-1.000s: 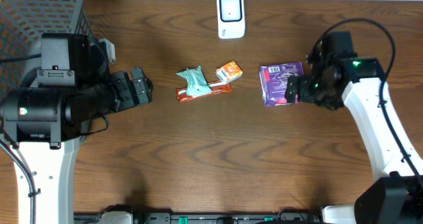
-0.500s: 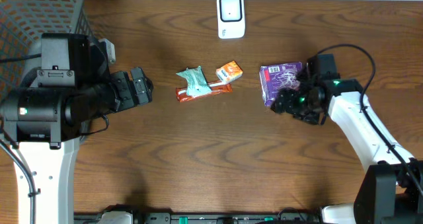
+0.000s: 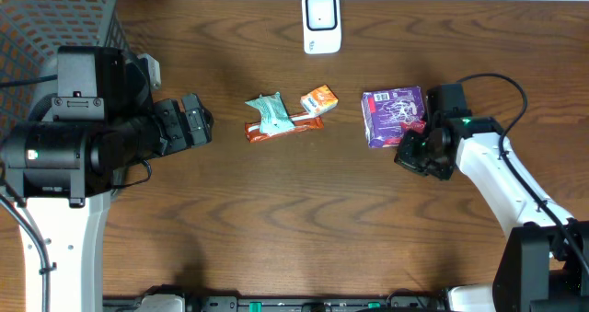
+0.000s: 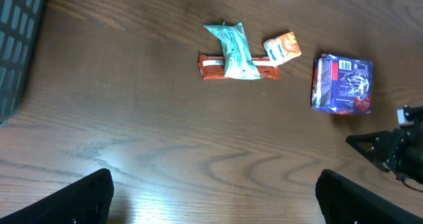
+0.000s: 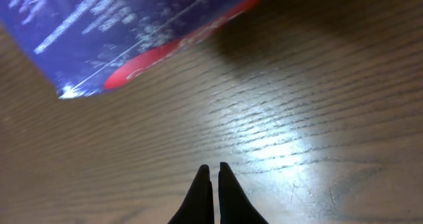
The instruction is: Scan the item barcode
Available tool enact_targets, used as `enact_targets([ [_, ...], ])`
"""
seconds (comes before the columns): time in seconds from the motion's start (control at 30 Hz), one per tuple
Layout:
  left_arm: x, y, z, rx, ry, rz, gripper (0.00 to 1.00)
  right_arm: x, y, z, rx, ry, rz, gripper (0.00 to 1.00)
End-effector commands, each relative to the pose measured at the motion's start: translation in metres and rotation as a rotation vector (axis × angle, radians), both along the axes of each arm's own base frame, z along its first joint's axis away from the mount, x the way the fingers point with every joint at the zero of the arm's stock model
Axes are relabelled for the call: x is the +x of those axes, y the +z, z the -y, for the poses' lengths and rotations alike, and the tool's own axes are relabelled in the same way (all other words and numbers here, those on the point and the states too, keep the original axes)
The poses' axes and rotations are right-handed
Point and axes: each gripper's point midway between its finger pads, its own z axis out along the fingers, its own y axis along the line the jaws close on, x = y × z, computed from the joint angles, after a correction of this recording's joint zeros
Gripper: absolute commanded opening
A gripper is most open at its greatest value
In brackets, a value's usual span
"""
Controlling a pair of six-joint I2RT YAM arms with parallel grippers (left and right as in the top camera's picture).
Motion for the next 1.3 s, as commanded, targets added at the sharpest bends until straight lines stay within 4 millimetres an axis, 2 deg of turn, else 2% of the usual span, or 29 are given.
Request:
enact_targets([
  [0.0,0.001,0.005,0.002,0.001,-0.013,0.017,0.98,-0.002,-0.01,0.008,-0.036,-0.062,-0.009,0.01],
  [0.1,0.001,0.005,0.002,0.001,-0.013,0.016,0.98,0.005,-0.015,0.008,-0.033,-0.069,0.029,0.01],
  [0.4,0.001,0.005,0.002,0.001,-0.013,0.016,0.98,0.042,-0.028,0.008,-0.031,-0.08,0.22,0.01],
  [0.7,0.001,0.005,0.002,0.001,-0.013,0.017,0.98,0.059,-0.04,0.002,0.001,-0.08,0.254,0.01],
  [1.03,0.001,0.005,0.002,0.001,-0.013,0.016,0.98,0.081,-0.027,-0.01,0.083,-0.106,0.343,0.01],
  [1.27,0.001,0.005,0.002,0.001,-0.013,0.017,0.98,0.087,-0.018,-0.015,0.117,-0.085,0.362,0.01],
])
